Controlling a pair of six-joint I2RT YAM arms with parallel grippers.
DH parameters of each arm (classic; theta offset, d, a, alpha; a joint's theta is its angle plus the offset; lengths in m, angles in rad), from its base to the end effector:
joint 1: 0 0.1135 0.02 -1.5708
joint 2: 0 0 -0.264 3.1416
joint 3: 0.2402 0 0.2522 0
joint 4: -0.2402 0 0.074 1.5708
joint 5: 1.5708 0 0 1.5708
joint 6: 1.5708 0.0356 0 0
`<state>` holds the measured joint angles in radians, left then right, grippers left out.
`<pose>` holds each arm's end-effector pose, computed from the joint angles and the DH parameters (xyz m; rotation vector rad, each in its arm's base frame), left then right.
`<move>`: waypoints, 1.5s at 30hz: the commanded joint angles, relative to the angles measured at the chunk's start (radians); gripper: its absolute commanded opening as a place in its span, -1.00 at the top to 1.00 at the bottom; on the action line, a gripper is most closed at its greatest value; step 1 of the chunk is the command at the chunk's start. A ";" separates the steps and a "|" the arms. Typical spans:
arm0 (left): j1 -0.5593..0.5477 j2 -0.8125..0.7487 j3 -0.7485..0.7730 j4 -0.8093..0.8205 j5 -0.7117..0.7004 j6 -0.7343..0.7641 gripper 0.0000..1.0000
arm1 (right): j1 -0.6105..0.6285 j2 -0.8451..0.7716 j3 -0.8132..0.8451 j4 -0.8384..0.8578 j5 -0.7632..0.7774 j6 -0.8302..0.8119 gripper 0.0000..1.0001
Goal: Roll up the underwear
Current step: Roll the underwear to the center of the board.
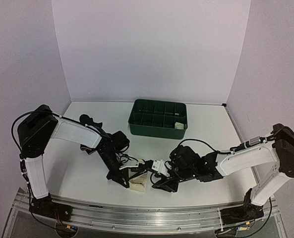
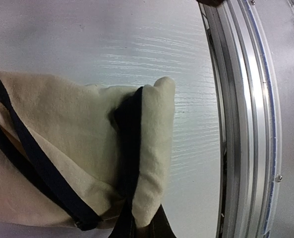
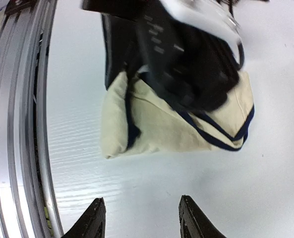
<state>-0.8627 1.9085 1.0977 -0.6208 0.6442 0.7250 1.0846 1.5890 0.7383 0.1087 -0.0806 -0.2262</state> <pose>0.2009 -0.2676 0.1249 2.1095 1.9797 -0.9768 0.1433 0.2773 0.1589 -1.4769 1.8522 0.5204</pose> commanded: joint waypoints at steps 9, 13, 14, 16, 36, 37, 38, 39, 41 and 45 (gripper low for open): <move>0.065 0.108 0.042 -0.128 0.156 -0.078 1.00 | 0.163 0.191 0.202 0.084 0.104 -0.282 0.12; 0.082 0.138 0.062 -0.151 0.183 -0.088 1.00 | 0.183 0.240 0.232 0.047 0.114 -0.302 0.13; 0.084 0.145 0.065 -0.154 0.185 -0.088 1.00 | 0.186 0.253 0.236 0.042 0.134 -0.302 0.13; 0.084 0.155 0.067 -0.158 0.186 -0.088 1.00 | 0.187 0.279 0.246 0.039 0.172 -0.299 0.13; 0.093 0.173 0.079 -0.205 0.215 -0.037 0.94 | 0.184 0.396 0.326 -0.080 0.308 -0.218 0.97; 0.097 0.169 0.081 -0.207 0.216 -0.030 0.76 | 0.181 0.396 0.330 -0.101 0.292 -0.198 1.00; 0.103 0.162 0.083 -0.206 0.214 -0.025 0.49 | 0.178 0.397 0.337 -0.128 0.271 -0.173 1.00; 0.111 0.151 0.083 -0.202 0.213 -0.023 0.28 | 0.172 0.398 0.349 -0.167 0.242 -0.145 1.00; 0.147 0.103 0.073 -0.178 0.224 -0.006 0.05 | 0.155 0.401 0.364 -0.226 0.157 -0.082 1.00; 0.212 -0.036 0.009 -0.110 0.221 0.071 -0.18 | 0.105 0.416 0.367 -0.263 -0.018 0.048 1.00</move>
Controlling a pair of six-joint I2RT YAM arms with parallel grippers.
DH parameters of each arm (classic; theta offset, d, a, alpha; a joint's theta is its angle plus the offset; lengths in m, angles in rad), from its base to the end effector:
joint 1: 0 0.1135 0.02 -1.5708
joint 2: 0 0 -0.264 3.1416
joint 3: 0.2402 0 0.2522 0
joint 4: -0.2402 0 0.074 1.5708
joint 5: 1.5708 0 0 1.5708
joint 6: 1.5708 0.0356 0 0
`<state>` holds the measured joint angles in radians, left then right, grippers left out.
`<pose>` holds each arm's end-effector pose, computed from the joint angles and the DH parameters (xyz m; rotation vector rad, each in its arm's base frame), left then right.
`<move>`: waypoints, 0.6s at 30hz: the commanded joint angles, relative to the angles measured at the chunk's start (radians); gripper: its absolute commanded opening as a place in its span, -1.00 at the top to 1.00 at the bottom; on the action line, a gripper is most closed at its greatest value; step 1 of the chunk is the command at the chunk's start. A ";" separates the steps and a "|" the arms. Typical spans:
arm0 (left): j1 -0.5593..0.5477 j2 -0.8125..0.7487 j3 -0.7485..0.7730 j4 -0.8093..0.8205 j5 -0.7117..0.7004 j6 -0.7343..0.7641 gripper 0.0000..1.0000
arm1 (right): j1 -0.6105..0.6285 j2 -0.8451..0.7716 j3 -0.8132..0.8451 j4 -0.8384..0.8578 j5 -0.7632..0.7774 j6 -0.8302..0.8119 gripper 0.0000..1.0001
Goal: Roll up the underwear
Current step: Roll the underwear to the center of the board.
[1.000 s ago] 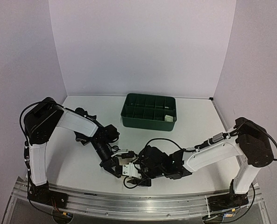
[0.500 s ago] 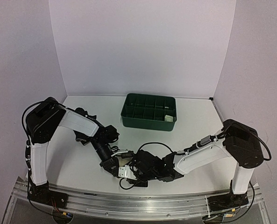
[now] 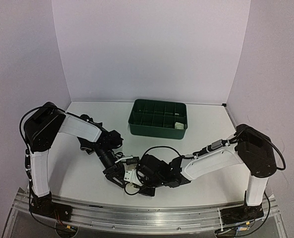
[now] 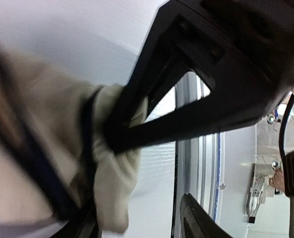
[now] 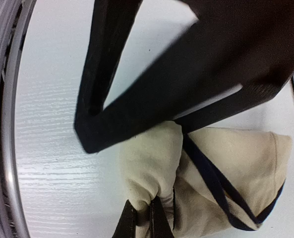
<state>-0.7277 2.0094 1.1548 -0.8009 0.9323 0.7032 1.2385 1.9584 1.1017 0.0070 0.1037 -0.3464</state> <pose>0.2275 -0.2409 0.1123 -1.7463 -2.0981 1.3716 0.1333 0.3748 0.1299 -1.6995 1.7426 0.2819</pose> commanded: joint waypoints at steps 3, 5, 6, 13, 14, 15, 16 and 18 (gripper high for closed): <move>0.083 -0.248 -0.146 0.132 -0.121 0.172 -0.26 | -0.095 0.065 0.003 -0.162 -0.313 0.242 1.00; 0.083 -0.312 -0.206 0.178 -0.158 0.217 -0.27 | -0.124 0.078 0.007 -0.162 -0.377 0.274 1.00; 0.083 -0.345 -0.237 0.211 -0.181 0.238 -0.27 | -0.140 0.086 0.010 -0.162 -0.417 0.293 1.00; -0.101 -0.475 -0.348 0.577 -0.446 0.319 -0.33 | -0.245 0.166 0.071 -0.165 -0.660 0.446 1.00; -0.124 -0.457 -0.339 0.593 -0.470 0.327 -0.34 | -0.259 0.179 0.079 -0.164 -0.688 0.465 1.00; -0.143 -0.435 -0.327 0.603 -0.488 0.334 -0.34 | -0.272 0.192 0.087 -0.164 -0.715 0.483 1.00; -0.155 -0.416 -0.318 0.611 -0.505 0.332 -0.35 | -0.284 0.203 0.094 -0.164 -0.729 0.498 1.00; -0.168 -0.379 -0.304 0.624 -0.541 0.335 -0.35 | -0.298 0.221 0.109 -0.165 -0.749 0.511 1.00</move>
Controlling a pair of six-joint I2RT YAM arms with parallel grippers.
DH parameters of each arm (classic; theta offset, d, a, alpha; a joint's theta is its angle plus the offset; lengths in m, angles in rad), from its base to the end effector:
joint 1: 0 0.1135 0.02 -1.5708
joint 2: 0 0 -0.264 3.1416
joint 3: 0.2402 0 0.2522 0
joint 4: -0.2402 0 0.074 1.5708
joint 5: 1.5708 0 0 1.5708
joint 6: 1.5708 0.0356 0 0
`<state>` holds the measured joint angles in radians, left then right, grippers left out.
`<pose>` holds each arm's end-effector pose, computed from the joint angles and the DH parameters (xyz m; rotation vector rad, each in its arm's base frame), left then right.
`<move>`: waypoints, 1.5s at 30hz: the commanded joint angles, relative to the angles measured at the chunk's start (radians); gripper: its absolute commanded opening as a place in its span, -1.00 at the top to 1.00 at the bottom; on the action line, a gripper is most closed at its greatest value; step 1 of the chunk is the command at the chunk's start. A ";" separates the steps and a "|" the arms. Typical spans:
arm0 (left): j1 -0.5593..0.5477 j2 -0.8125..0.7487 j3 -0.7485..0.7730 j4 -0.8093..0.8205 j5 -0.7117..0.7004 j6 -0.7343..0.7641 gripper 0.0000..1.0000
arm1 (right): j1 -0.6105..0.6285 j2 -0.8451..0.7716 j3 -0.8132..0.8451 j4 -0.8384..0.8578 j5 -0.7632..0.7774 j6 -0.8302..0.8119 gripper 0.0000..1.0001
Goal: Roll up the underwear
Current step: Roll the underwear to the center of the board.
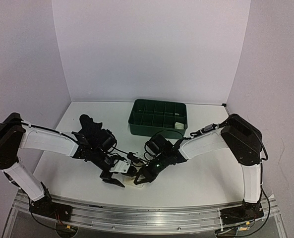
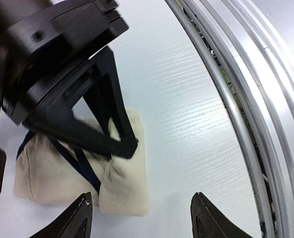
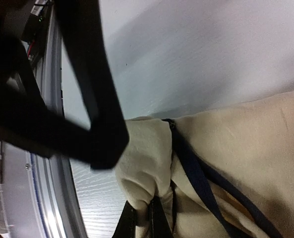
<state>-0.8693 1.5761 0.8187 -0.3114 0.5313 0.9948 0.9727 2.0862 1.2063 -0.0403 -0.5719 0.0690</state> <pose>0.1740 -0.2339 0.1610 2.1433 1.3710 -0.6484 0.2180 0.3541 0.1099 -1.3866 2.2581 1.1150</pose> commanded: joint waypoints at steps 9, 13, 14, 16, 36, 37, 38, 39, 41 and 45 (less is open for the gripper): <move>-0.042 0.189 0.112 0.076 -0.214 0.016 0.20 | -0.060 0.121 0.022 -0.118 -0.106 0.116 1.00; -0.042 0.186 0.133 0.065 -0.189 -0.015 0.72 | -0.064 0.117 0.026 -0.119 -0.096 0.118 1.00; -0.042 0.185 0.139 0.057 -0.183 -0.023 0.85 | -0.064 0.115 0.028 -0.120 -0.091 0.117 1.00; -0.042 0.185 0.145 0.027 -0.173 -0.041 0.99 | -0.065 0.098 0.028 -0.122 -0.068 0.105 1.00; 0.060 0.384 0.249 -0.330 0.144 -0.295 1.00 | 0.177 -0.406 -0.372 0.265 0.515 -0.391 0.17; 0.067 0.400 0.250 -0.340 0.154 -0.302 1.00 | 0.194 -0.401 -0.366 0.264 0.531 -0.418 0.17; 0.073 0.411 0.252 -0.348 0.166 -0.307 1.00 | 0.206 -0.390 -0.354 0.264 0.547 -0.450 0.17; 0.080 0.421 0.254 -0.356 0.178 -0.314 1.00 | 0.217 -0.376 -0.342 0.263 0.561 -0.481 0.17; 0.102 0.440 0.258 -0.362 0.204 -0.333 1.00 | 0.230 -0.342 -0.314 0.260 0.571 -0.527 0.17; 0.128 0.482 0.301 -0.391 0.229 -0.353 1.00 | 0.241 -0.287 -0.249 0.240 0.534 -0.590 0.17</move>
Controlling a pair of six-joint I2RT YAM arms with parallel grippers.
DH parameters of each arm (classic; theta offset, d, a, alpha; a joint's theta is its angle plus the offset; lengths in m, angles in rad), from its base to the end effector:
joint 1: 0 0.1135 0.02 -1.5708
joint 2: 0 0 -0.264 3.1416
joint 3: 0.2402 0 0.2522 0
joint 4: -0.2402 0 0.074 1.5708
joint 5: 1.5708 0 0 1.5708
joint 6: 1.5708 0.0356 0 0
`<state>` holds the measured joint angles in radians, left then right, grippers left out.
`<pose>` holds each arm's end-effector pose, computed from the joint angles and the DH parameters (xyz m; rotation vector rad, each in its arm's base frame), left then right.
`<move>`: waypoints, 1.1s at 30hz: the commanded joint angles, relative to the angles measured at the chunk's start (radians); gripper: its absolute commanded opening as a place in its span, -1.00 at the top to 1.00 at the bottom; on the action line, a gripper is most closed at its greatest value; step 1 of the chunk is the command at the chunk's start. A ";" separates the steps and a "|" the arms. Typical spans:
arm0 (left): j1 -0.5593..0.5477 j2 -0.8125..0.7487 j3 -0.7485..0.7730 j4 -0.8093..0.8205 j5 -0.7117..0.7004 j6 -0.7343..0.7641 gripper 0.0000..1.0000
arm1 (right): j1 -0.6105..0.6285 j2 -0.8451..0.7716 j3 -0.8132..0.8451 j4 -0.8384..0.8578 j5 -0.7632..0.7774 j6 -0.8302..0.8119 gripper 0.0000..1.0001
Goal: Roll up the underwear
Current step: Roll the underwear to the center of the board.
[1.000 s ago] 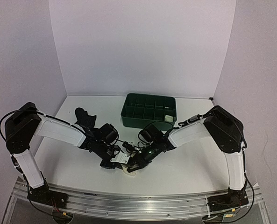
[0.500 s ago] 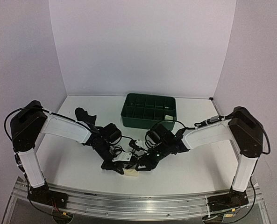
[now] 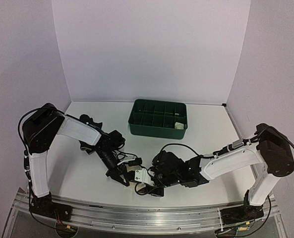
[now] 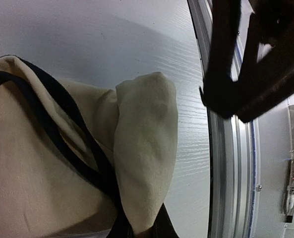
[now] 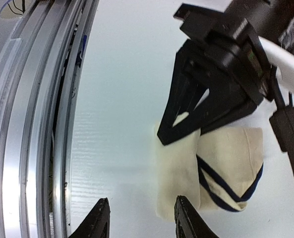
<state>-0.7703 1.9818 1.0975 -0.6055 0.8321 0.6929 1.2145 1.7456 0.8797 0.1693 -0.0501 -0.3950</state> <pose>0.2222 -0.2522 0.1064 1.9302 2.0740 -1.2552 0.1219 0.3327 0.1555 -1.6862 1.5846 0.4838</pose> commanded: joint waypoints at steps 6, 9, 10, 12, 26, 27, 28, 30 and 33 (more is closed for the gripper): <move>0.035 0.113 0.047 -0.122 -0.066 -0.050 1.00 | 0.002 0.150 0.140 -0.028 0.112 -0.157 0.17; 0.037 0.121 0.045 -0.125 -0.068 -0.044 1.00 | 0.002 0.192 0.163 -0.028 0.178 -0.155 0.17; 0.038 0.122 0.044 -0.125 -0.069 -0.042 1.00 | 0.002 0.202 0.168 -0.028 0.185 -0.154 0.17; 0.039 0.123 0.042 -0.125 -0.071 -0.040 1.00 | 0.002 0.212 0.173 -0.031 0.175 -0.144 0.23; 0.097 0.010 0.062 -0.134 -0.010 0.067 -0.06 | -0.026 0.225 0.258 -0.250 0.059 0.057 1.00; 0.114 -0.032 0.045 -0.120 -0.008 0.093 -0.17 | -0.039 0.228 0.269 -0.293 0.018 0.095 1.00; 0.125 -0.085 0.022 -0.095 -0.012 0.127 -0.24 | -0.053 0.233 0.278 -0.320 -0.030 0.130 1.00; 0.137 -0.169 -0.042 -0.039 -0.039 0.173 -0.30 | -0.083 0.254 0.295 -0.359 -0.134 0.197 1.00; 0.139 -0.298 -0.201 0.110 -0.137 0.219 -0.32 | -0.122 0.305 0.325 -0.407 -0.291 0.277 1.00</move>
<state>-0.6374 1.8665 1.0435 -0.6538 0.8308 0.8003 1.1405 1.9771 1.1612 -0.0832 -0.0985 -0.2821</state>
